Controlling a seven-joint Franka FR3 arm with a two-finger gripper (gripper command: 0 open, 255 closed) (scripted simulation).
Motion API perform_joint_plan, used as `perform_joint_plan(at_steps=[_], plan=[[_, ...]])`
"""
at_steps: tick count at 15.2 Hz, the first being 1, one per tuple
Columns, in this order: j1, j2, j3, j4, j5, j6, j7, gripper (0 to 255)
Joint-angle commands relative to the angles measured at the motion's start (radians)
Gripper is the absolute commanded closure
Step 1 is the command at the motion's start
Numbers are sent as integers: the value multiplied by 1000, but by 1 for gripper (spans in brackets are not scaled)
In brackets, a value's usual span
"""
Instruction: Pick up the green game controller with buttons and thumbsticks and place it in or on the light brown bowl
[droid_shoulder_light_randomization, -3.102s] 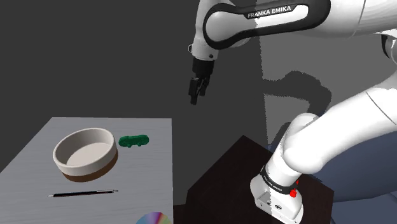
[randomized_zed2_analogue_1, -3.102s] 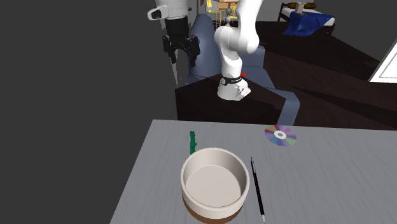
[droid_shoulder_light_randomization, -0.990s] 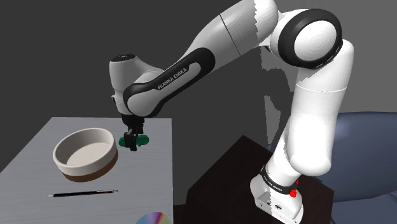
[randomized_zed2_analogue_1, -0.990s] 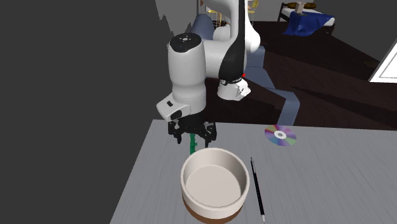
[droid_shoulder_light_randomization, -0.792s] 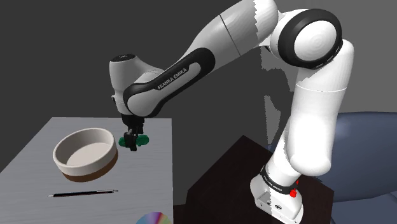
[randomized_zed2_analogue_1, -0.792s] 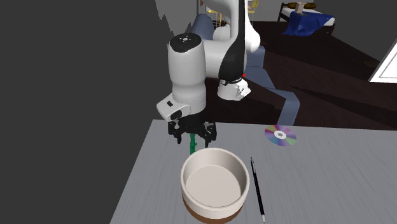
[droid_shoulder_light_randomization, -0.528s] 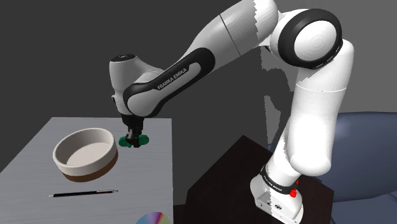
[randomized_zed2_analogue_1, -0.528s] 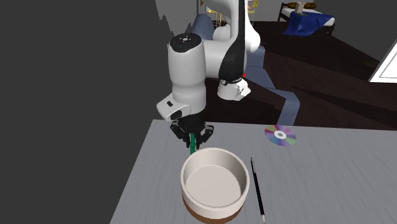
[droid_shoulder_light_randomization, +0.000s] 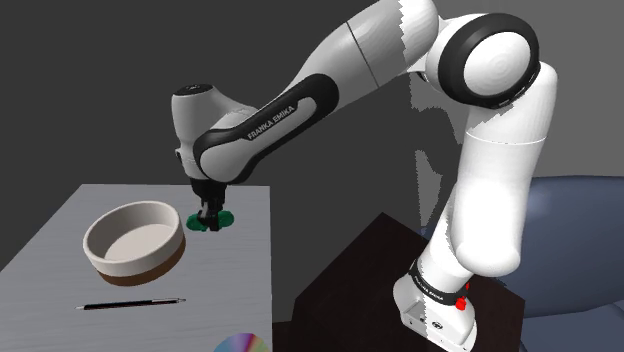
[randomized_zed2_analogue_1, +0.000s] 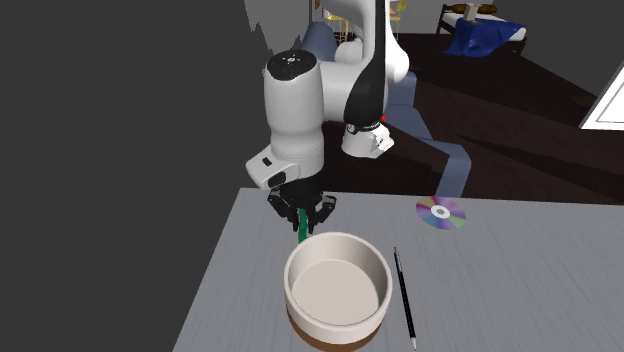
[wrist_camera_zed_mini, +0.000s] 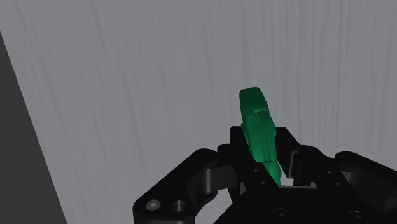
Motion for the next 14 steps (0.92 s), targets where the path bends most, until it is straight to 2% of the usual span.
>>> perform_joint_plan(at_steps=[1, 14], plan=[[-1, -12, 2, 6, 5, -17, -3, 255], [-10, -99, 11, 77, 38, -172, -23, 255]])
